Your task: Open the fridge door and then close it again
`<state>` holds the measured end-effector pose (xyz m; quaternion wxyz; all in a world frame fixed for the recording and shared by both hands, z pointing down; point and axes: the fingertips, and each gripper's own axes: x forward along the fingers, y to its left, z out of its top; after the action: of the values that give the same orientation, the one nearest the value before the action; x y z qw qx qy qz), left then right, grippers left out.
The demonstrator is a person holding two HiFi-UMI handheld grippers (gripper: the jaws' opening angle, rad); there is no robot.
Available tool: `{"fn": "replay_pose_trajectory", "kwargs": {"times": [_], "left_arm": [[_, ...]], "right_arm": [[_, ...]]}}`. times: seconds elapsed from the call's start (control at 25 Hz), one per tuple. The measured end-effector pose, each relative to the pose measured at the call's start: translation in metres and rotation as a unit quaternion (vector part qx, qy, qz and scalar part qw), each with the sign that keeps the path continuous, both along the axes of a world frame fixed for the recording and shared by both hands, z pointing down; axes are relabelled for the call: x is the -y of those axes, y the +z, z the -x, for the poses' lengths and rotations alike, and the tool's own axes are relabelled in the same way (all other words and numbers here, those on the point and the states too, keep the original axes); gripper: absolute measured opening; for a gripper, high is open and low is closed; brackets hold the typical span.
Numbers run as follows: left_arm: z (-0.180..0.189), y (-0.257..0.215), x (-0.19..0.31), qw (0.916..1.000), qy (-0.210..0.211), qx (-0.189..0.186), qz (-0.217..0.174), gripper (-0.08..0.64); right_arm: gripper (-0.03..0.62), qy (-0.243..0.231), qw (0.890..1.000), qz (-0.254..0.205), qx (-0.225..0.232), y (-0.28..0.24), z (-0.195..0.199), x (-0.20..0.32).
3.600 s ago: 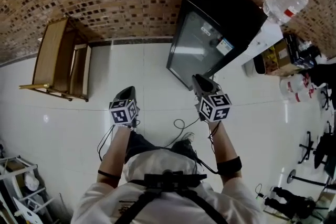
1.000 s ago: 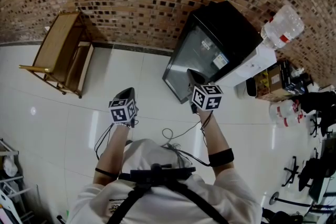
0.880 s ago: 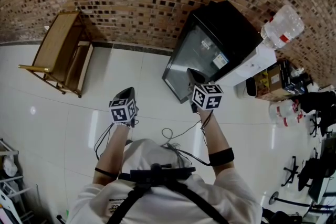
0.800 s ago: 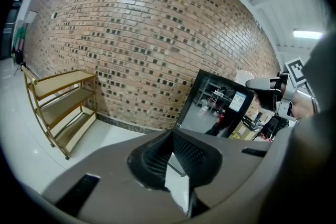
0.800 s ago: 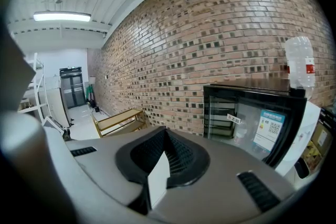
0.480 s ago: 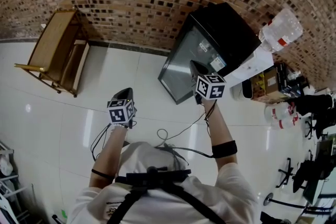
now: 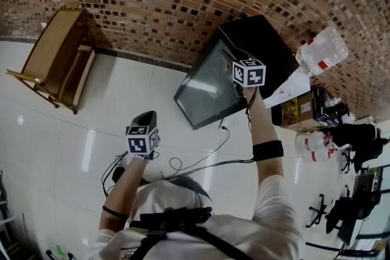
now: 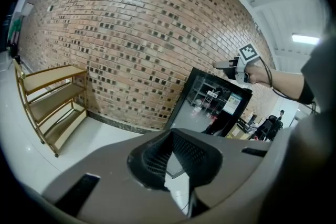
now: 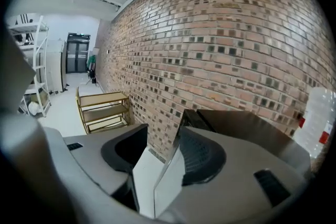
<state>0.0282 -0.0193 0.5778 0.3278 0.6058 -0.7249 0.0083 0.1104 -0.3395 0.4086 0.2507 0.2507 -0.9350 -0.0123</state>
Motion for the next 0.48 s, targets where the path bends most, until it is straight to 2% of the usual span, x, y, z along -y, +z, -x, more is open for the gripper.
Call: {"fn": "replay_pose_trajectory", "kwargs": {"times": [0.24,0.48], "left_arm": [[0.003,-0.022,0.036,0.9995,0.007,-0.006,-0.029,0.0],[0.022,-0.03,0.052,0.9988,-0.005,-0.024,-0.042,0.0]], "right_arm": [[0.24,-0.002,0.998,-0.02,-0.064,0.002,0.028,0.06],[0.241,0.001,0.994,-0.028,-0.103,0.01,0.05,0.1]]}}
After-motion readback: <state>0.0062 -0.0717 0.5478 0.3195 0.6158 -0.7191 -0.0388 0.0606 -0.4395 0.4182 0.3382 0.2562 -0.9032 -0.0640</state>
